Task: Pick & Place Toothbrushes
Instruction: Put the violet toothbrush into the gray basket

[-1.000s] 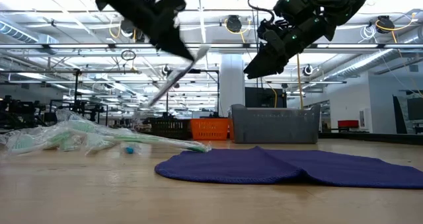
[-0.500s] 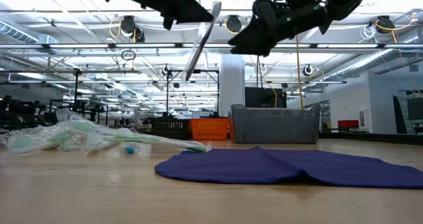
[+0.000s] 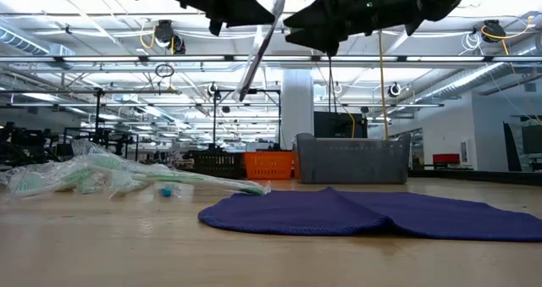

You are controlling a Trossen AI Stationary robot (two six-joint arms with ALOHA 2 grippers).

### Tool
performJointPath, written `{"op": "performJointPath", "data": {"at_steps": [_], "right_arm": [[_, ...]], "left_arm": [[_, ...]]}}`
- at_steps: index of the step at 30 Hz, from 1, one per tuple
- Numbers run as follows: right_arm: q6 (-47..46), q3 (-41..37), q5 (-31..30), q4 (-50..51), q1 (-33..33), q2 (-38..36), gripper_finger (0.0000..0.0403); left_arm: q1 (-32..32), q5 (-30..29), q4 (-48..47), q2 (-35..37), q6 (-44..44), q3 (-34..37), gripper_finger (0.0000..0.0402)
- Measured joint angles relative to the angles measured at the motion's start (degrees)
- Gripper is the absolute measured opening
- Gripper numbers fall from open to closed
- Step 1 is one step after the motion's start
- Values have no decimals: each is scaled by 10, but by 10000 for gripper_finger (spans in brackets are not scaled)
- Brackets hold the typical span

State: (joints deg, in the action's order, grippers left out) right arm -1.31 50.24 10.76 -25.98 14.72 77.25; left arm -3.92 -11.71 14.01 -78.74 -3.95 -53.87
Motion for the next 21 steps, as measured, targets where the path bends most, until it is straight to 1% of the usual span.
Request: {"op": "performJointPath", "data": {"at_steps": [9,12,16,19,21], "right_arm": [[-8,0,0,-73,-19,0,246],[-12,0,-1,-73,-19,0,233],[-13,0,-2,-64,-19,0,188],[-13,0,-2,-60,-19,0,132],[-10,0,-1,-58,-19,0,82]], "left_arm": [[1,-4,11,-17,0,0,0],[1,-4,20,-27,0,1,0],[3,-4,36,-37,-7,0,0],[3,-4,39,-37,-8,0,0],[3,-5,41,-37,-8,0,0]]}}
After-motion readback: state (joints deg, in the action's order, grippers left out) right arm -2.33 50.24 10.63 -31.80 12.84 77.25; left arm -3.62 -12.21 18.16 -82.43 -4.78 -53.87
